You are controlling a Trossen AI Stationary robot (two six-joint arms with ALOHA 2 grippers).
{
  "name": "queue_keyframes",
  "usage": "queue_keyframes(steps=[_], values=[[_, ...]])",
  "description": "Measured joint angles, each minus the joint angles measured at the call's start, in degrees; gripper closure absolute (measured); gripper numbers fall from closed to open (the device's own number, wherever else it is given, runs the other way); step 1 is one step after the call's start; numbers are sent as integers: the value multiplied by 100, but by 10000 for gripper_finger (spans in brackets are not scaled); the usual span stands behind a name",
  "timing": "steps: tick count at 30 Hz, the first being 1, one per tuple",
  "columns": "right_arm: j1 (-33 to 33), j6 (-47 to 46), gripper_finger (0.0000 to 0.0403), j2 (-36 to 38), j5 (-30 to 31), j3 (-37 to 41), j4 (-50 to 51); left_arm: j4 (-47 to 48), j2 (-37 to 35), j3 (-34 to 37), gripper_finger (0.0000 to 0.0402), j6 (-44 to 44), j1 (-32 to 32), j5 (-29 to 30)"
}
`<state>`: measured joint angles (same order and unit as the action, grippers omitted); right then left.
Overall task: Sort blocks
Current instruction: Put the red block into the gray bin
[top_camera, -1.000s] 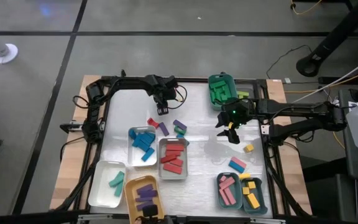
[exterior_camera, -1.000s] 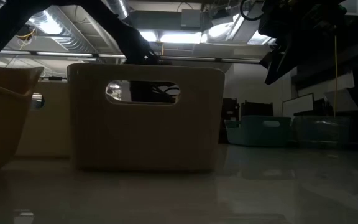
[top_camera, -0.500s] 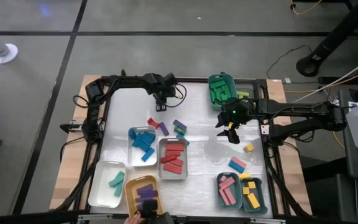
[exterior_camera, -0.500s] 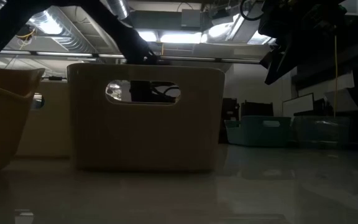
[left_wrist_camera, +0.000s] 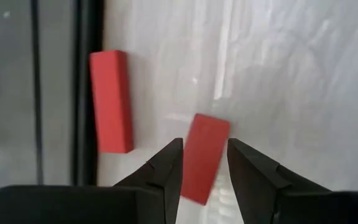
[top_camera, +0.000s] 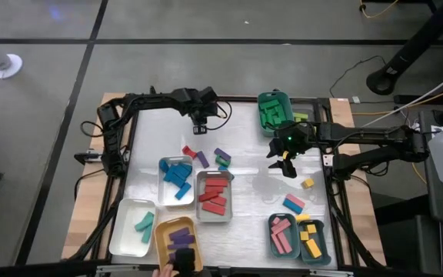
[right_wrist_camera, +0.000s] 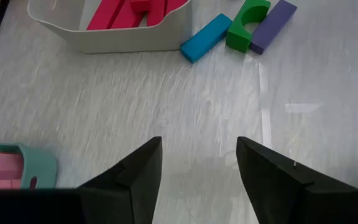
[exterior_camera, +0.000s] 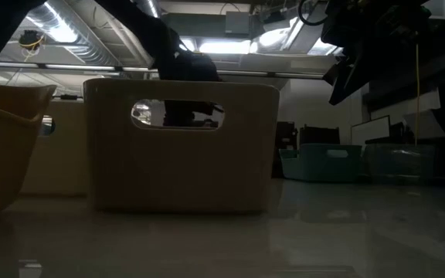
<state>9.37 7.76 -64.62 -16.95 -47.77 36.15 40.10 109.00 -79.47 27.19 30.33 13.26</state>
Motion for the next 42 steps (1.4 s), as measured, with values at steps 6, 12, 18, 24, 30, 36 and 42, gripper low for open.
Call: queue_keyframes(steps=[6, 12, 18, 24, 30, 36, 42], values=[[0, 1, 196, 0, 0, 0, 1, 227, 9, -1, 266, -671, -22, 466], [0, 1, 196, 0, 0, 0, -1, 298, 16, -1, 222, -951, -17, 712], [0, -1, 196, 0, 0, 0, 6, 219, 16, -1, 215, -161, -20, 713], [0, 0, 196, 0, 0, 0, 64, 312, 16, 4, 215, 187, 204, 426], [-1, -1, 196, 0, 0, 0, 175, 307, 27, 34, 215, 294, 463, -202], [0, 1, 196, 0, 0, 0, 170, 304, 36, 34, 215, 346, 606, -780], [0, 1, 196, 0, 0, 0, 167, 312, 189, 34, 215, 318, 691, -824]])
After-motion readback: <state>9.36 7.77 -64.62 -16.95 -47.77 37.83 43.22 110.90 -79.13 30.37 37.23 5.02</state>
